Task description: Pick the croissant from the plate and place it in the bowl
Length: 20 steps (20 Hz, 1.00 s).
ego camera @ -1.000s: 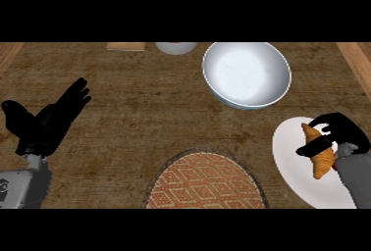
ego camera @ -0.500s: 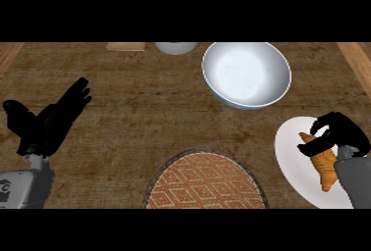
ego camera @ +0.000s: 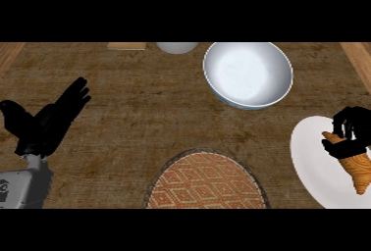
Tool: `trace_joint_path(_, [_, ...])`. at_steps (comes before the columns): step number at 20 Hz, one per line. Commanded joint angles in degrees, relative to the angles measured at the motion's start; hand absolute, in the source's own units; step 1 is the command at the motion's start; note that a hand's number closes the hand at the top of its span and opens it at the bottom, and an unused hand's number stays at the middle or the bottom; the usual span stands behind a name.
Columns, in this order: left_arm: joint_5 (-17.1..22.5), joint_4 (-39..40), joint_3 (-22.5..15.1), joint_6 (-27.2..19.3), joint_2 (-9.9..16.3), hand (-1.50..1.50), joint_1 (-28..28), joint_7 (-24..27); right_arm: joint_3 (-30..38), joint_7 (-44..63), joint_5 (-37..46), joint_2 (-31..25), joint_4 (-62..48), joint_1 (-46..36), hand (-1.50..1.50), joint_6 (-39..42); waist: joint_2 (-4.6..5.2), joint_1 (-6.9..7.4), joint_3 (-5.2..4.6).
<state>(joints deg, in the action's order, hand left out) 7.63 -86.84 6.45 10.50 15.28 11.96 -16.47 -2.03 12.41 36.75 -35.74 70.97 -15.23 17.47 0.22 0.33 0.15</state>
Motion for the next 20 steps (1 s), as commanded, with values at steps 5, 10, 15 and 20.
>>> trace_joint_path(5, [-1.89, 3.30, -0.39, -0.91, -0.97, 0.00, 1.02, 1.88, 3.37, -33.03, -2.60, -14.38, -5.22, -0.64, 1.50, 2.15, -0.01, -0.39, -0.10])
trace_joint_path(10, [-1.42, -0.07, -0.46, -0.76, -1.51, 0.00, -2.22, 0.79, 8.18, -38.80, -4.81, -20.03, -4.85, -3.08, 1.50, 6.05, -0.29, -0.36, -0.17])
trace_joint_path(15, [-1.04, -1.23, -0.23, -0.14, -0.82, 0.00, -1.01, -1.09, 14.50, -36.16, -9.03, -26.04, 3.12, -3.21, 1.50, 13.27, -0.52, -0.98, -0.22])
trace_joint_path(20, [-0.83, -0.24, 1.25, 0.31, -0.28, 0.00, -1.38, -0.08, 20.16, -32.01, -12.56, -27.72, 11.46, -2.74, 1.50, 18.20, -0.47, -1.03, -0.21])
